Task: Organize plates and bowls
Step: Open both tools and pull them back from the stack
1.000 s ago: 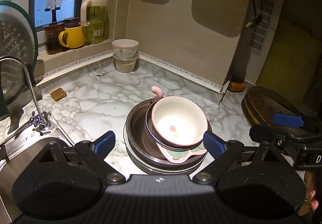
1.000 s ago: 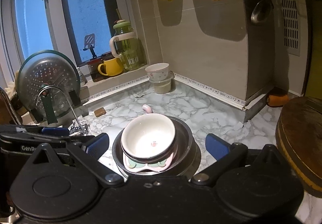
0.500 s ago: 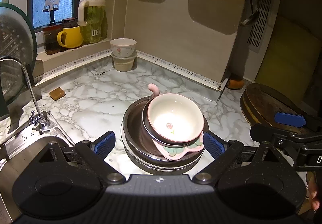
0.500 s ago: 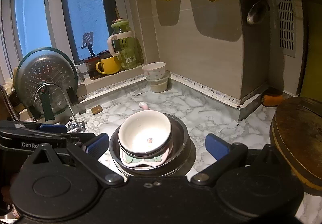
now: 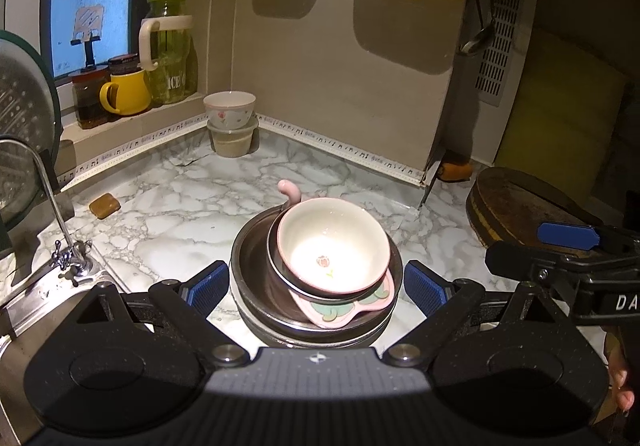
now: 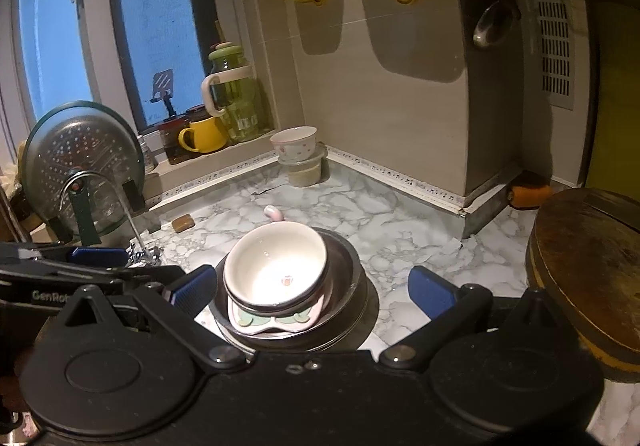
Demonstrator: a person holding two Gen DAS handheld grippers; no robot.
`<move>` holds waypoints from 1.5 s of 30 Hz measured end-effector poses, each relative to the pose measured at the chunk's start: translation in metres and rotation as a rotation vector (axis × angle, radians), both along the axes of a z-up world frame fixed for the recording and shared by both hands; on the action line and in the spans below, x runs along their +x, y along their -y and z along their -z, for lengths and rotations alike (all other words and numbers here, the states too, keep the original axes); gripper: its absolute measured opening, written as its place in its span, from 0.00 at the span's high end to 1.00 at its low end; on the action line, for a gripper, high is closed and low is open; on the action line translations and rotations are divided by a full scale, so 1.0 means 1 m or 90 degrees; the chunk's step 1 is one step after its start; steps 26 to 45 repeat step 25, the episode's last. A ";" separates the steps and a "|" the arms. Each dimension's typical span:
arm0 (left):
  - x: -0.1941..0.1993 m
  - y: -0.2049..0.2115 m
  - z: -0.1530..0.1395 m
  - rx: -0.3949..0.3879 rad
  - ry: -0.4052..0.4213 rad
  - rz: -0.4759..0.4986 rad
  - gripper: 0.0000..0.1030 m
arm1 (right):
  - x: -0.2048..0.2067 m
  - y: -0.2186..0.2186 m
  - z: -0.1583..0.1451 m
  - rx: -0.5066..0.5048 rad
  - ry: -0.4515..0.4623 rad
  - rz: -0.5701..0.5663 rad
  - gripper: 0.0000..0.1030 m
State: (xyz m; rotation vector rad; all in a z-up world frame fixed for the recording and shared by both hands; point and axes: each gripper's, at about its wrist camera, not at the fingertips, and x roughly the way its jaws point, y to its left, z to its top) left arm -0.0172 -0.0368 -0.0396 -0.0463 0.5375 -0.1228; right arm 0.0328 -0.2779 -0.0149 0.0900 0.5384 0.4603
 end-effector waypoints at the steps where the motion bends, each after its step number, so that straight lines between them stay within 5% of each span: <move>1: 0.000 0.001 -0.001 -0.001 0.003 0.002 0.08 | 0.000 0.001 0.000 0.003 0.000 0.002 0.00; 12: -0.007 0.010 -0.008 0.005 0.046 0.029 0.08 | 0.002 0.005 0.001 0.012 0.005 0.020 0.00; 45: -0.002 0.010 -0.007 -0.009 0.041 0.026 0.08 | 0.002 0.002 -0.002 0.006 0.013 0.008 0.00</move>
